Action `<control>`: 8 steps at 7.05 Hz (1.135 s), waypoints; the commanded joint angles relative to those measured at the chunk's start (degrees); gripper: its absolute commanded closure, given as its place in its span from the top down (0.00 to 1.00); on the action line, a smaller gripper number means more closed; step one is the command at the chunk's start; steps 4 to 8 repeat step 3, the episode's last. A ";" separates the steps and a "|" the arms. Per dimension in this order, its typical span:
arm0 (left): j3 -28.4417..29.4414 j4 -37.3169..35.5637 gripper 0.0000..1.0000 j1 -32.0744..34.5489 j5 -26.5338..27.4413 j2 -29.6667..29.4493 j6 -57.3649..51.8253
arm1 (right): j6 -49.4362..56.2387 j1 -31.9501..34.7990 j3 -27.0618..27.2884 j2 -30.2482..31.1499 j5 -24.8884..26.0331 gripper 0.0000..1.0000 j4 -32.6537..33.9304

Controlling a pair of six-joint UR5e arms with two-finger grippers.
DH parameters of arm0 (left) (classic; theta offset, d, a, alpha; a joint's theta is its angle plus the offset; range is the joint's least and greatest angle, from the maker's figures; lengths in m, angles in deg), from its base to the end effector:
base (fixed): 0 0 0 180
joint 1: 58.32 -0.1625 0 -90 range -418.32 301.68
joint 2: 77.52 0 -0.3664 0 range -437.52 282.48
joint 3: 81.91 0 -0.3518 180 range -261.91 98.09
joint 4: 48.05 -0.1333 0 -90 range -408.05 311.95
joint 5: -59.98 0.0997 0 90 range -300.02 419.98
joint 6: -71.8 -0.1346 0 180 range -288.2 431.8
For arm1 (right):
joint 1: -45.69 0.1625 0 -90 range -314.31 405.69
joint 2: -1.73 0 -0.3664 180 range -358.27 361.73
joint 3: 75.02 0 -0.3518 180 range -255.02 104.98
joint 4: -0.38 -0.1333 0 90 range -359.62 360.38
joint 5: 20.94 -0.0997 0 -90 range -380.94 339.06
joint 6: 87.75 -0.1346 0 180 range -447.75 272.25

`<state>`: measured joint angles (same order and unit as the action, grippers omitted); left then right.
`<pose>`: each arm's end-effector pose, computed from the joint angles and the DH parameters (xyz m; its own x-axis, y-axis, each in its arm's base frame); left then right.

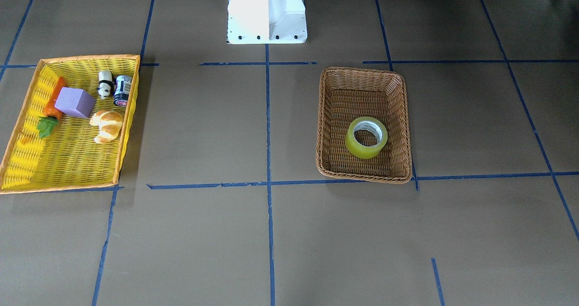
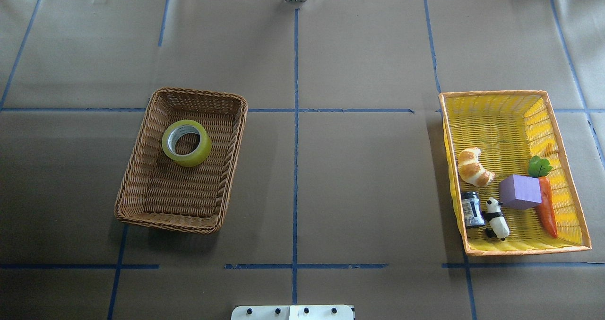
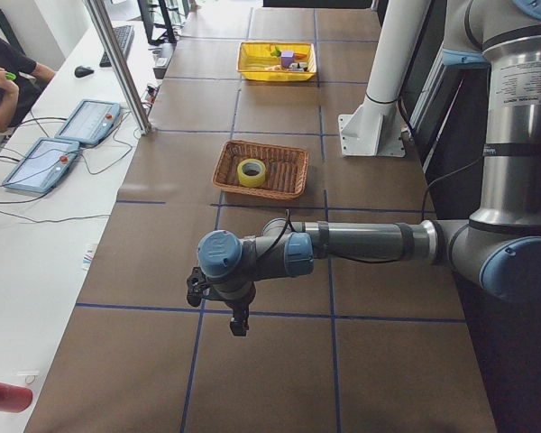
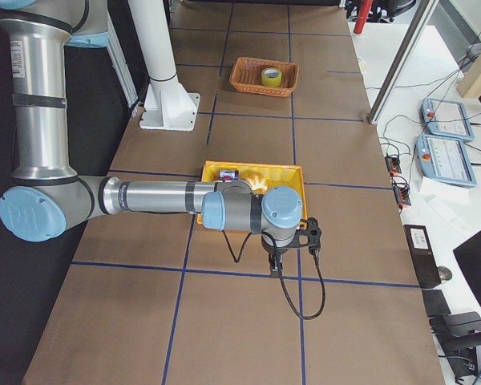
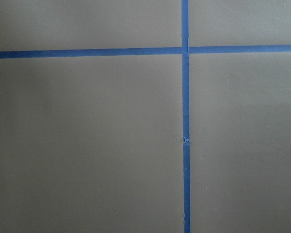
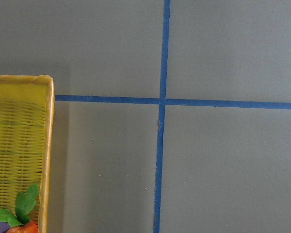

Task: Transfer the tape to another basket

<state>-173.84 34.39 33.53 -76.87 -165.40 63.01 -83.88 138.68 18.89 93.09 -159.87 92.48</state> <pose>-0.0488 -0.4233 0.6345 0.6773 0.0323 -0.7350 -0.0724 0.9971 -0.0228 0.0549 -0.4409 0.6008 0.6584 -0.0391 0.7516 -0.0077 0.9982 0.0587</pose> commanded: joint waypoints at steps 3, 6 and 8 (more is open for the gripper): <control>-0.62 0.00 1.00 0.00 0.00 -0.01 0.17 | 0.00 0.00 -0.04 0.31 -0.02 1.00 0.00; -0.62 0.00 1.00 0.00 0.00 -0.01 0.17 | 0.00 0.00 -0.04 0.31 -0.02 1.00 0.00; -0.62 0.00 1.00 0.00 0.00 -0.01 0.17 | 0.00 0.00 -0.04 0.31 -0.02 1.00 0.00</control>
